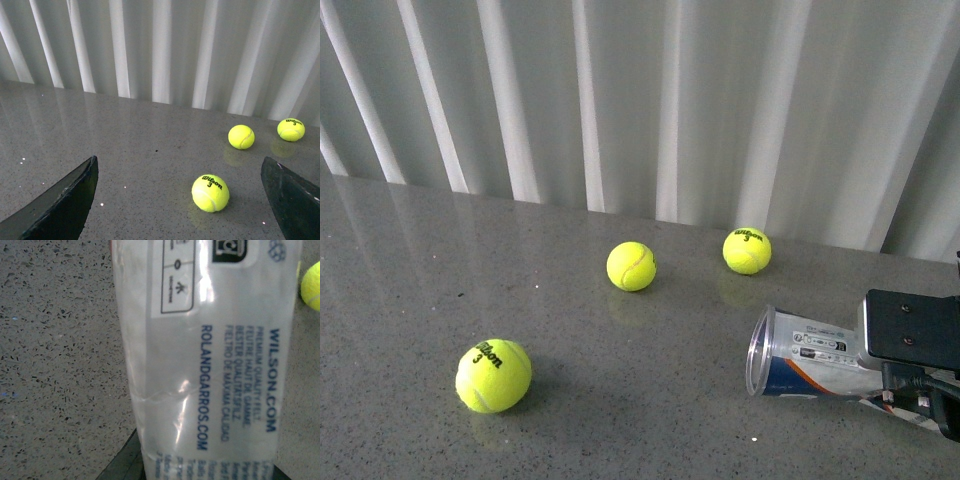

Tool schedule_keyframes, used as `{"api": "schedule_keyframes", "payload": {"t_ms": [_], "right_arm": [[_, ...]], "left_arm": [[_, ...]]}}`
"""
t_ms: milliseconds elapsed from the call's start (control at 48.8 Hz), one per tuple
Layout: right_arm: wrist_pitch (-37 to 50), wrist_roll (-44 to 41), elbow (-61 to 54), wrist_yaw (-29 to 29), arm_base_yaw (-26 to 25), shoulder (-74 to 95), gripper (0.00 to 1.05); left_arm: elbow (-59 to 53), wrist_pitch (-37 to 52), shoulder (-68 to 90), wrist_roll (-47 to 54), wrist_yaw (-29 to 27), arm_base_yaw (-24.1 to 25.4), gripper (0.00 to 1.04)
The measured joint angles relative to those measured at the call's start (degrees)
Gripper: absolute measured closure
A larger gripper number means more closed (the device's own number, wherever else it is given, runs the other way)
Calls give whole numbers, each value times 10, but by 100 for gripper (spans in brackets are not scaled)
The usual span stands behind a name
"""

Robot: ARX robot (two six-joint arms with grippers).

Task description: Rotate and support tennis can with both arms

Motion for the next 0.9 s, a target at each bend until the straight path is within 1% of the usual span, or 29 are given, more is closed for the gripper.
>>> {"api": "schedule_keyframes", "payload": {"t_ms": [246,450,676,901], "right_arm": [[45,-18,34,-3,9,59,84],[58,-18,68,-1,24,105,85],[82,-9,65,-8,53,128,85],[93,-11,54,-5,50,144,85]], "left_arm": [[0,0,0,0,0,0,7],[0,0,0,0,0,0,7],[0,0,0,0,0,0,7],[0,0,0,0,0,0,7]]}}
